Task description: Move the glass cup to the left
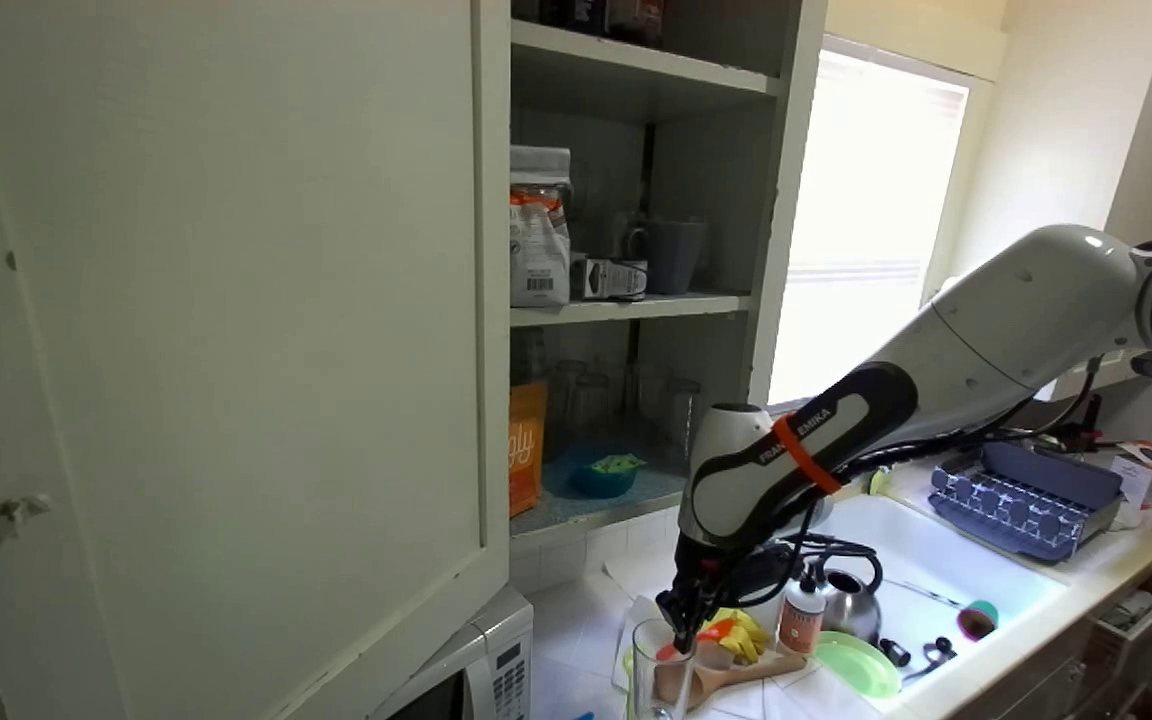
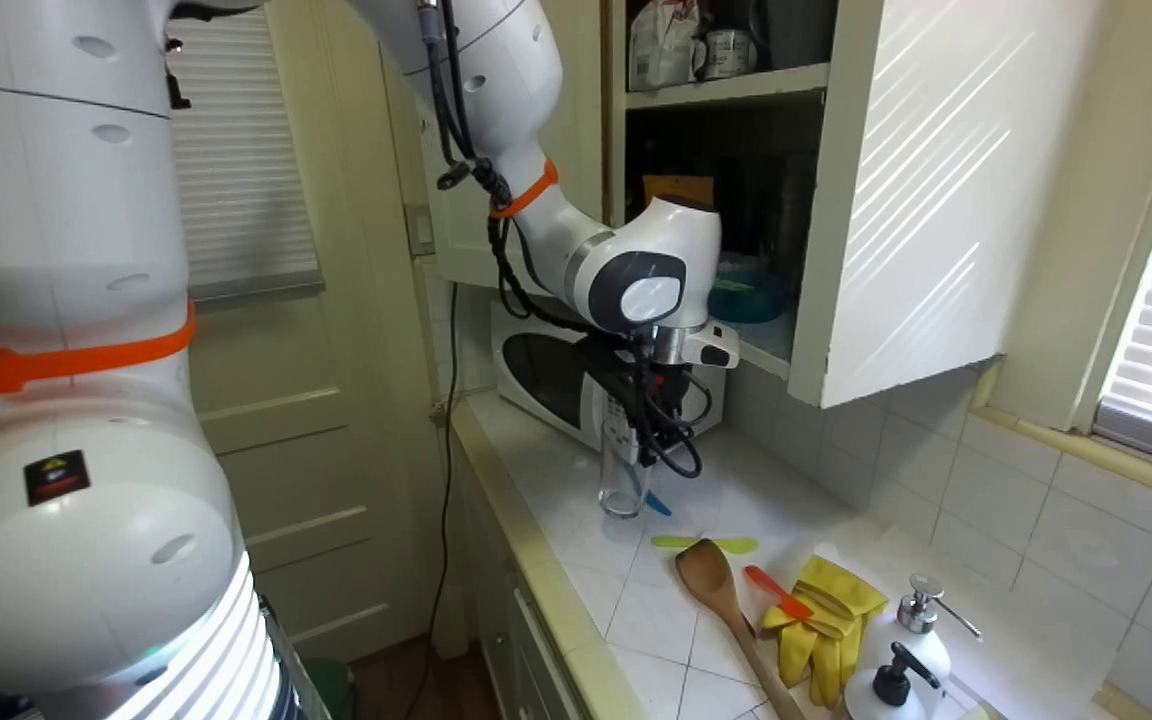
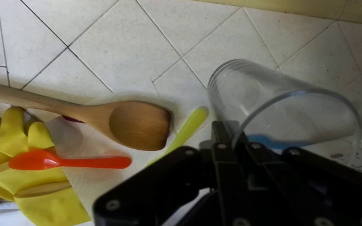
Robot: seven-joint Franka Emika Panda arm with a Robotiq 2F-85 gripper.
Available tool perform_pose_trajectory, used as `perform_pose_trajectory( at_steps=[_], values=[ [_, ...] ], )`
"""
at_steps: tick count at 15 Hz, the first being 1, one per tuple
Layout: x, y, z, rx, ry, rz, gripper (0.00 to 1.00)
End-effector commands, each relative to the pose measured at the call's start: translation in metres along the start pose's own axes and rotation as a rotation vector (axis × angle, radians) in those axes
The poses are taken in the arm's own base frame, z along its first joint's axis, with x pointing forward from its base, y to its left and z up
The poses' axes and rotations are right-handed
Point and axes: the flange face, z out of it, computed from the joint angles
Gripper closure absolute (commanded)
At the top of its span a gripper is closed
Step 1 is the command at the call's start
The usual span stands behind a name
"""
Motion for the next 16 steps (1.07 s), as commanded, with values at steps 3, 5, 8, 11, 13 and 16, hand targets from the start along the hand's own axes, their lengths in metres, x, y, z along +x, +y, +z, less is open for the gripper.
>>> perform_pose_trajectory(
  at_steps=[3,5,8,11,13,16],
  values=[
    [0.032,-0.040,0.014,-0.036,-0.029,-0.083,0.98],
    [0.035,-0.047,0.023,-0.036,-0.043,-0.089,0.98],
    [0.033,-0.053,0.034,-0.043,-0.069,-0.112,0.98],
    [0.031,-0.059,0.048,-0.047,-0.097,-0.124,0.98],
    [0.031,-0.059,0.054,-0.063,-0.101,-0.117,0.98],
    [0.032,-0.054,0.059,-0.108,-0.089,-0.116,0.98]
  ],
)
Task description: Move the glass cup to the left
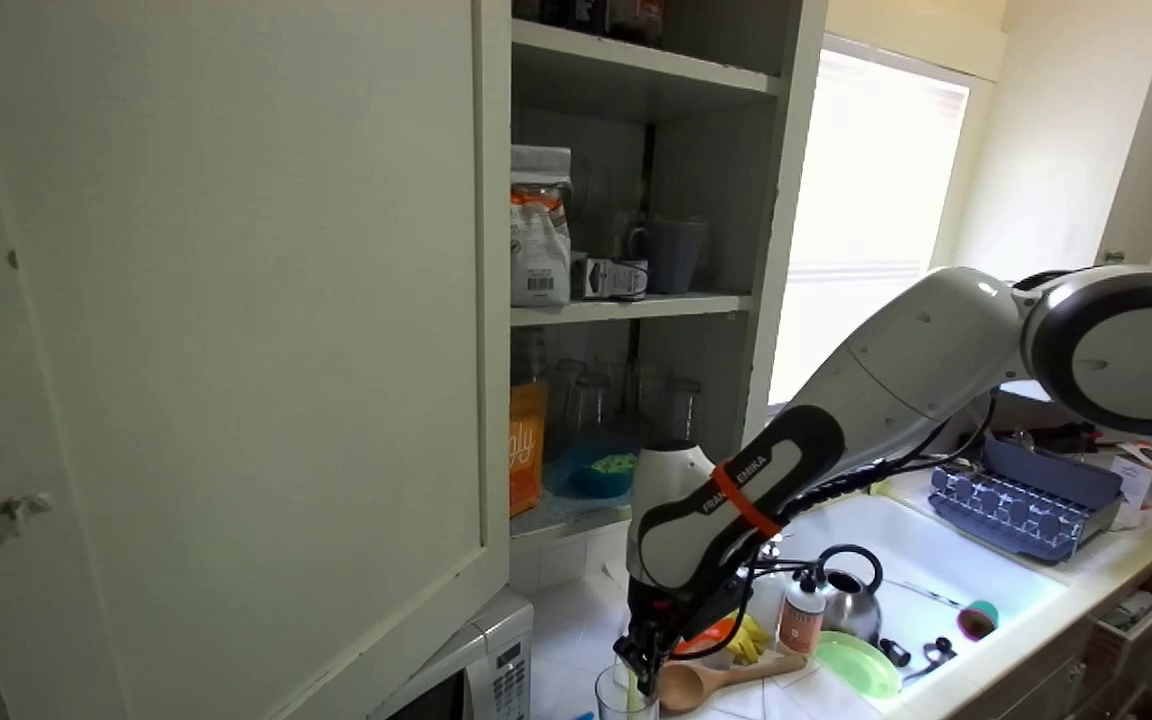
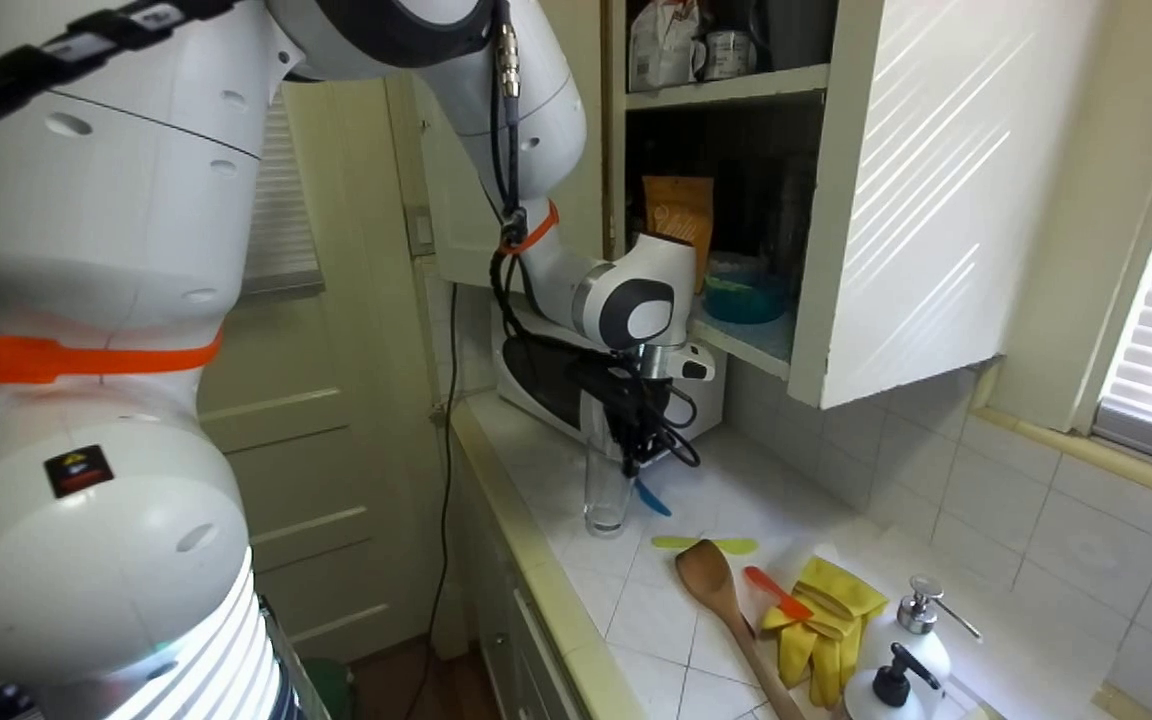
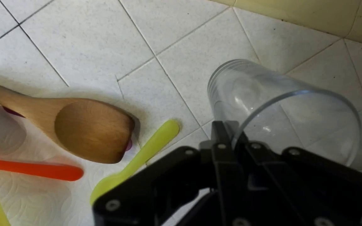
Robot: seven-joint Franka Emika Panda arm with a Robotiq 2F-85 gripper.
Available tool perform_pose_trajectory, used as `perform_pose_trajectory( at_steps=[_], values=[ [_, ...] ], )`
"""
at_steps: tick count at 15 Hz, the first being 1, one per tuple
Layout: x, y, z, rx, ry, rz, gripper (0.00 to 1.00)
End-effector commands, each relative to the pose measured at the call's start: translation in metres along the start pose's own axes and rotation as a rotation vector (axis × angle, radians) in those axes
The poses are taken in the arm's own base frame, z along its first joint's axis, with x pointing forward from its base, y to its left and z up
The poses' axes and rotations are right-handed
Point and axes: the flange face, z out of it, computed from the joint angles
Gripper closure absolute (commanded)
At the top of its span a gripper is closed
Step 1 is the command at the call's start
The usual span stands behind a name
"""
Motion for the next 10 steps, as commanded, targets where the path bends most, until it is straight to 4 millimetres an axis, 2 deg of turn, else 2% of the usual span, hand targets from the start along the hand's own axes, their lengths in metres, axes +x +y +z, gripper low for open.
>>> perform_pose_trajectory(
  at_steps=[1,5,10],
  values=[
    [0.005,0.000,-0.001,-0.063,0.001,-0.009,0.98],
    [0.006,-0.009,0.002,-0.103,0.040,-0.067,0.98],
    [0.004,-0.030,0.008,-0.122,0.154,-0.118,0.98]
  ],
)
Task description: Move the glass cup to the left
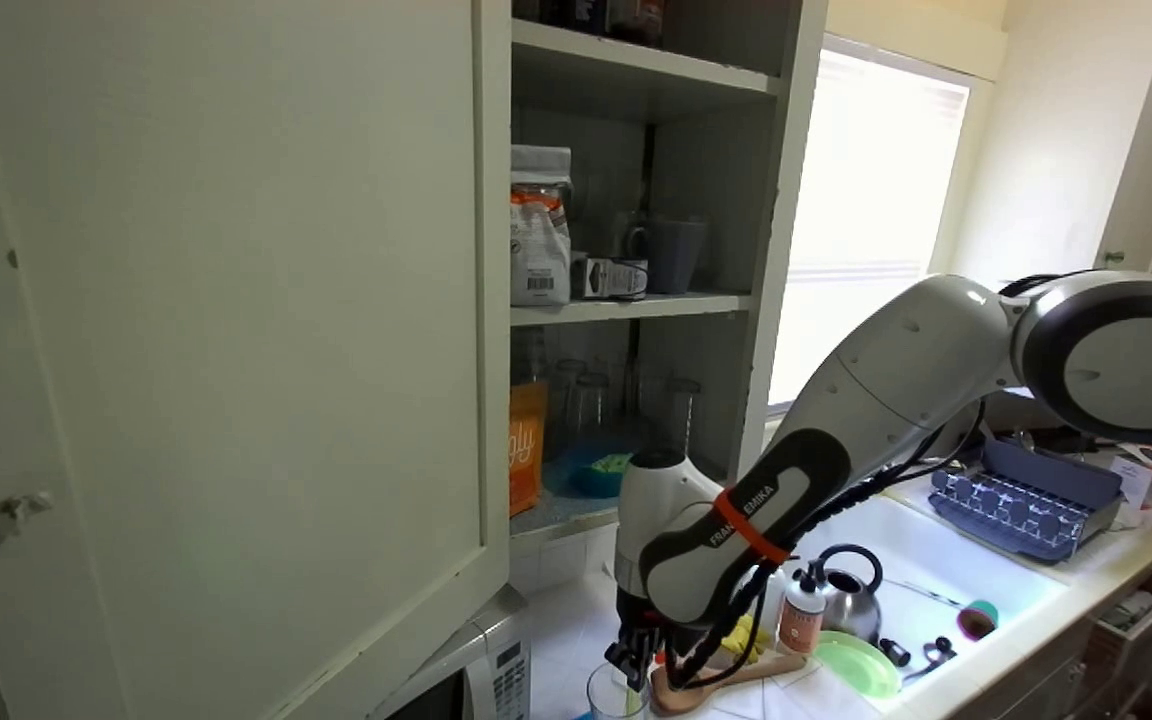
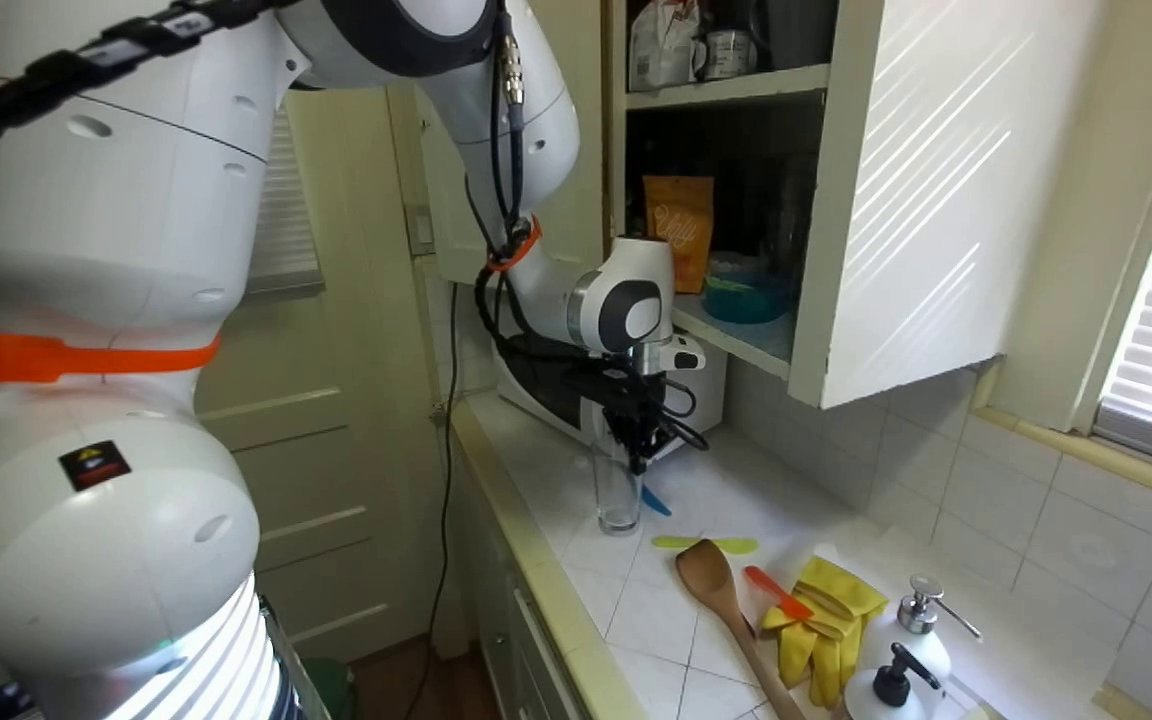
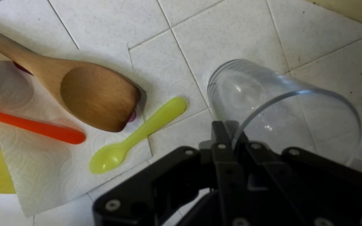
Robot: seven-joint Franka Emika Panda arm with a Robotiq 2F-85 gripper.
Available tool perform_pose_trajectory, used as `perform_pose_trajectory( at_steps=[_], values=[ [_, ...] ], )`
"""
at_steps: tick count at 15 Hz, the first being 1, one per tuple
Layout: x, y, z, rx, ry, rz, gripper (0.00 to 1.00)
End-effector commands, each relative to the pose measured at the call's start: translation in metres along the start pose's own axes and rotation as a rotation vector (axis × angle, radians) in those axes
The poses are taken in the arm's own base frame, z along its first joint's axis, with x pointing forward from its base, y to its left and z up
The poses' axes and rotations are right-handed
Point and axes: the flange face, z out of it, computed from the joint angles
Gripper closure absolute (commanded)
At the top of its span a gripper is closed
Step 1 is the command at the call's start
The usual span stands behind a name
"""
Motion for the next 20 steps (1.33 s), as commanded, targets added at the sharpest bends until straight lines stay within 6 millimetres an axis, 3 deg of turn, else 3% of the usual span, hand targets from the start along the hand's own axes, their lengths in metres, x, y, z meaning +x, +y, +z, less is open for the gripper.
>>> perform_pose_trajectory(
  at_steps=[1,14,15,16,20],
  values=[
    [-0.001,-0.013,0.002,-0.032,0.101,-0.020,0.98],
    [-0.013,-0.012,0.020,0.013,0.197,0.026,0.98],
    [-0.013,-0.012,0.021,0.018,0.196,0.030,0.86],
    [-0.013,-0.011,0.020,0.023,0.194,0.035,0.68],
    [-0.013,-0.009,0.019,0.039,0.199,0.063,0.39]
  ],
)
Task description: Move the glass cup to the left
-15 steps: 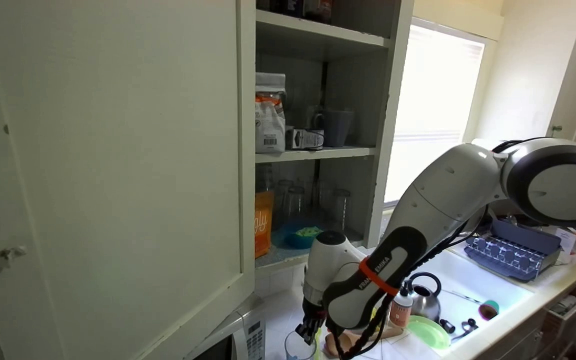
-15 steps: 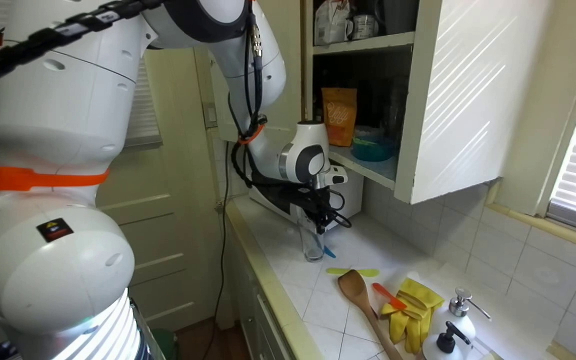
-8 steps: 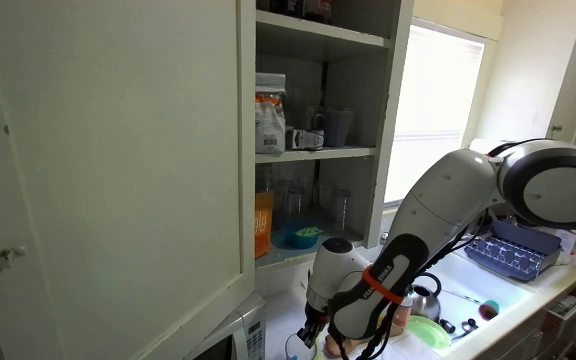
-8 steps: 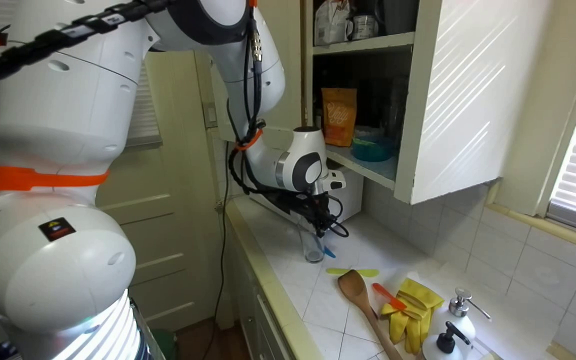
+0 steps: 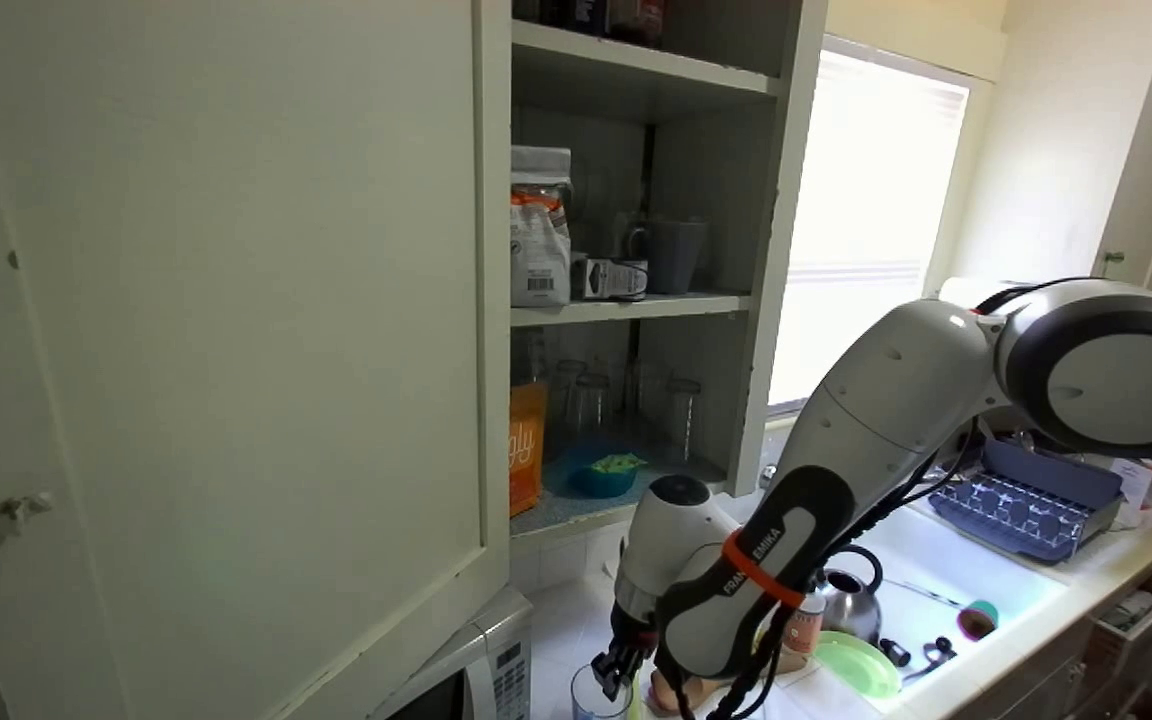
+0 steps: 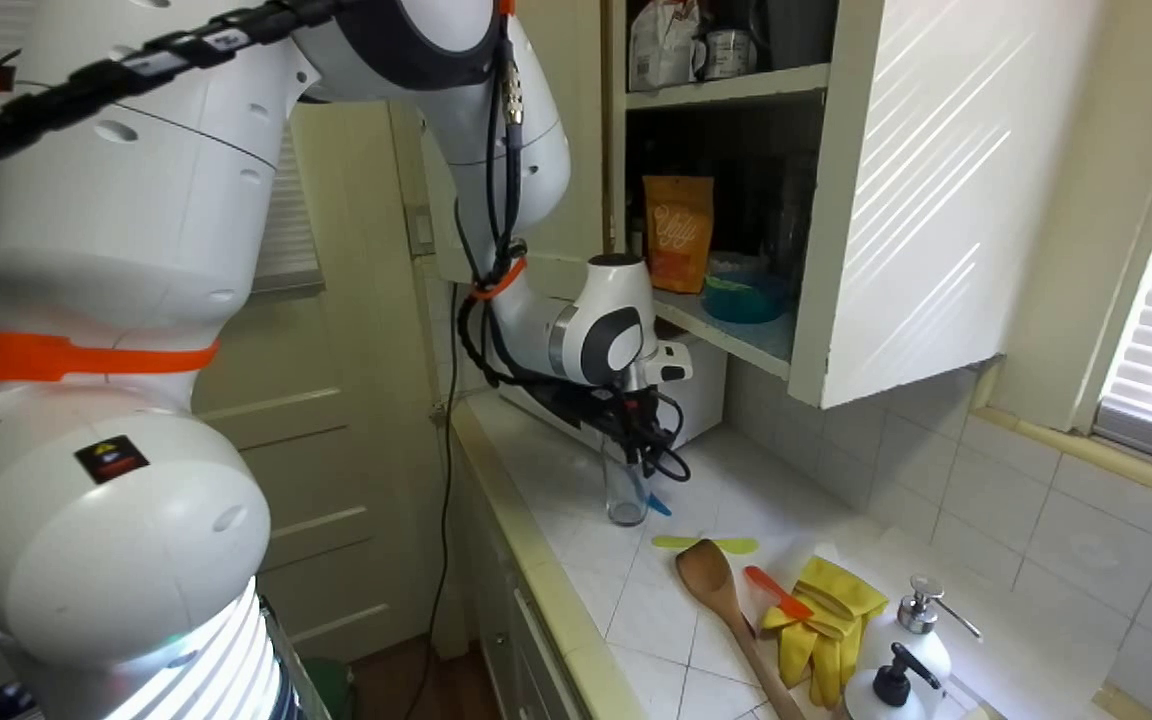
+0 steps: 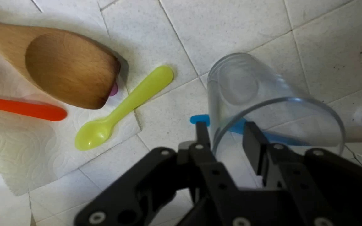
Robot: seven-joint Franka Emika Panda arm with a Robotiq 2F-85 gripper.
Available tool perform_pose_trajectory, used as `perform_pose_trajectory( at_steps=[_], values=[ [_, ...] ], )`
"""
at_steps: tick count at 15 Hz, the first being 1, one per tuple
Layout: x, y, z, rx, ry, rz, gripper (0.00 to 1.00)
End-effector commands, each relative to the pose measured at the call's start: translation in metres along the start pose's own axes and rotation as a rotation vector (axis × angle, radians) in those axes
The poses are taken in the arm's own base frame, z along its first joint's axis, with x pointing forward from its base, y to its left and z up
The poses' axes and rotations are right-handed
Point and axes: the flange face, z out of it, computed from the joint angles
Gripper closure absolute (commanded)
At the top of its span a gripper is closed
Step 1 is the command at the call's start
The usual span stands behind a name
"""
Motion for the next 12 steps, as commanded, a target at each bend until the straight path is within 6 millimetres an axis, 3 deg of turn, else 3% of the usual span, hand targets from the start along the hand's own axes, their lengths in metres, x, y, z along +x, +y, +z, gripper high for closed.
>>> perform_pose_trajectory(
  at_steps=[1,5,12],
  values=[
    [-0.005,0.003,-0.001,0.022,0.018,0.034,0.33],
    [-0.001,0.002,-0.017,0.040,0.007,0.054,0.02],
    [0.007,0.003,-0.063,0.044,0.064,0.077,0.00]
  ],
)
